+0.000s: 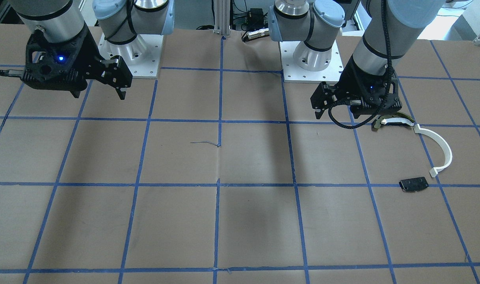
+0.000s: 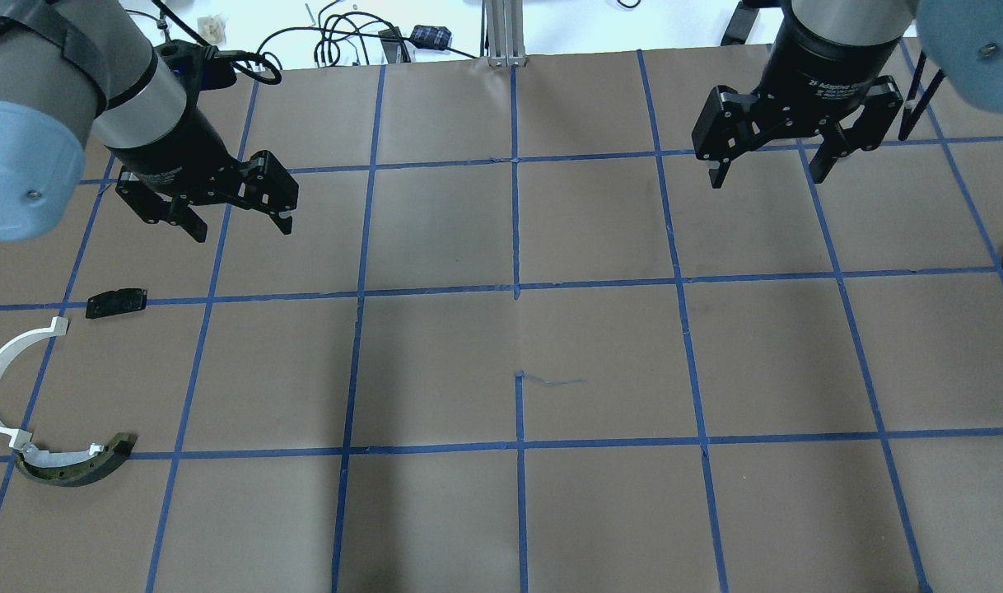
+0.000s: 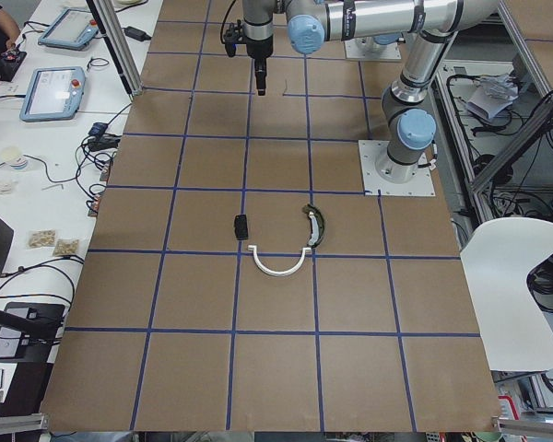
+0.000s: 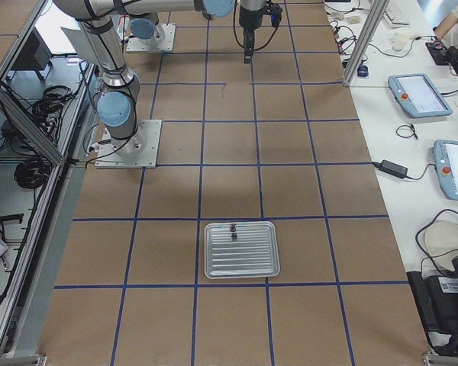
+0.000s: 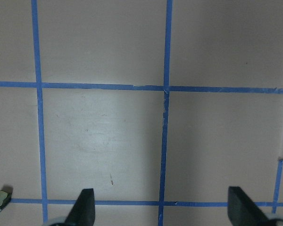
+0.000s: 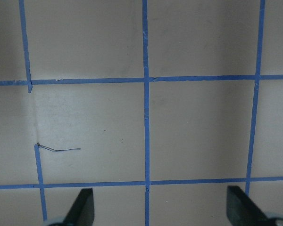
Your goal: Place bearing gear from tray to pile
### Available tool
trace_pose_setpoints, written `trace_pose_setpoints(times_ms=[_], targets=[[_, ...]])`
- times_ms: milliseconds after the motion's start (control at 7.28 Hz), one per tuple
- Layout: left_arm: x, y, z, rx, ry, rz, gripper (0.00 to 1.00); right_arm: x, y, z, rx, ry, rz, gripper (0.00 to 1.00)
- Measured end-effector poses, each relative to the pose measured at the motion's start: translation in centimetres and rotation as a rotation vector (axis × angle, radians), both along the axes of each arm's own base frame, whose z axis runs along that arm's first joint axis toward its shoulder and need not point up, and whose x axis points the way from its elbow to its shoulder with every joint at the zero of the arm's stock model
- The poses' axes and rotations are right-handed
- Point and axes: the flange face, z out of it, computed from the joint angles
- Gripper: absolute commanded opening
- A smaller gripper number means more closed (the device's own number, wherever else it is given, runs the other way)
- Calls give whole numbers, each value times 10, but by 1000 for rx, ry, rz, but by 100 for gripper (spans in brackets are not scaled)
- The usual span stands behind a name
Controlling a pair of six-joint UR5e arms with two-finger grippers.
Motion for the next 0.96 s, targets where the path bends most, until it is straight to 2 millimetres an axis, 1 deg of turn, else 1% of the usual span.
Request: trace_pose_setpoints(times_ms=[275,412,549,687,824,962], targets=[[-2,4,1,10,4,5,100,-5,-2,-1,1,0,0,100],[-3,7,1,22,6,5,100,-16,-5,0,2,1,9,100],[-3,9,2,29,6,1,100,-38,-7,1,7,20,56,100],[-4,11,4,32,6,-3,100,-76,-10,3,20,53,149,100],[-4,13,4,38,6,-6,100,-133,-14,0,42,61,234,100],[-4,15,5,45,5,-9,100,-204,-13,-7,65,41,281,100]])
